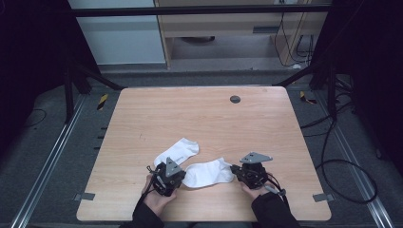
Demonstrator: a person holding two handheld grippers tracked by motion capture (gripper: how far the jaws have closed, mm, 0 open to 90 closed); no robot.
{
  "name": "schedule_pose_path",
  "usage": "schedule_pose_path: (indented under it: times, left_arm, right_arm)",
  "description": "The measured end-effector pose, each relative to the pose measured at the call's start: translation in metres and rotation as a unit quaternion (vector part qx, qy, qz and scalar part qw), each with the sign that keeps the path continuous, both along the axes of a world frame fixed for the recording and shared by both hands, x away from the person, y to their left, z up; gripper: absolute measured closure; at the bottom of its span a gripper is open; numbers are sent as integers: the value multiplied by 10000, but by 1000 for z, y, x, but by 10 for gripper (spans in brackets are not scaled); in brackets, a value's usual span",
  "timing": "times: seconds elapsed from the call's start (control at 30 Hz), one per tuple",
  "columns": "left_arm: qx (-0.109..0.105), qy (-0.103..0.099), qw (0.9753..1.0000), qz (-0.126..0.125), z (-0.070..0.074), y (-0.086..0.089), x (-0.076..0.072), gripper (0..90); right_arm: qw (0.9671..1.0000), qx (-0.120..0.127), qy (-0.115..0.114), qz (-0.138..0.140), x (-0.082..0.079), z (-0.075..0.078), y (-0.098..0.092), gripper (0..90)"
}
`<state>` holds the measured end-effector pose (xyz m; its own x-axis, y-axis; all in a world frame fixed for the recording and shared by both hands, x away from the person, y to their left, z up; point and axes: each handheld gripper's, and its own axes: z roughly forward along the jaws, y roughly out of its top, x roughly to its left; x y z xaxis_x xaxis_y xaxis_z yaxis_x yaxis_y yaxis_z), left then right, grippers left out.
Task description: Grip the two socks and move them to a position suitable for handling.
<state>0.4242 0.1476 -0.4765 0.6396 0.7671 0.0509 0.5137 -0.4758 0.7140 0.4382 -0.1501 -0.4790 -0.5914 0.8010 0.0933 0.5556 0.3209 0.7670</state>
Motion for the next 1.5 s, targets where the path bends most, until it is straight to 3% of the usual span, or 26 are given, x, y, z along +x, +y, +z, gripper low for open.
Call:
schedule_pose_path:
  times: [0.2, 0.33, 0.43, 0.67, 0.87, 1.0, 1.23, 1.5]
  left_arm:
    - [86, 29, 9999, 67, -8, 8, 6, 878]
    - [134, 76, 9998, 103, -14, 7, 8, 865]
    - [155, 1, 9998, 121, -15, 6, 8, 846]
    - [22, -113, 9998, 179, -13, 11, 7, 744]
    - [-318, -421, 9980, 343, 2, 20, 5, 628]
    - [-453, -539, 9957, 609, 9, 33, 11, 599]
    - [-413, -638, 9910, 1101, 12, 59, 26, 586]
    - [-308, -600, 9889, 1326, 8, 74, 35, 585]
  right_arm:
    - [9999, -75, 111, 73, -1, -7, 14, 876]
    - [9998, -105, 160, 38, -2, -10, 13, 876]
    - [9997, -148, 197, 32, -4, -12, 11, 875]
    - [9997, -138, 183, 25, -5, -13, 10, 863]
    - [10000, 69, -44, -27, -5, -8, 6, 761]
    - [9996, 174, -222, -10, -1, 0, 6, 721]
    - [9974, 497, -522, -78, 18, 19, 11, 676]
    - [9956, 642, -678, -17, 46, 34, 34, 633]
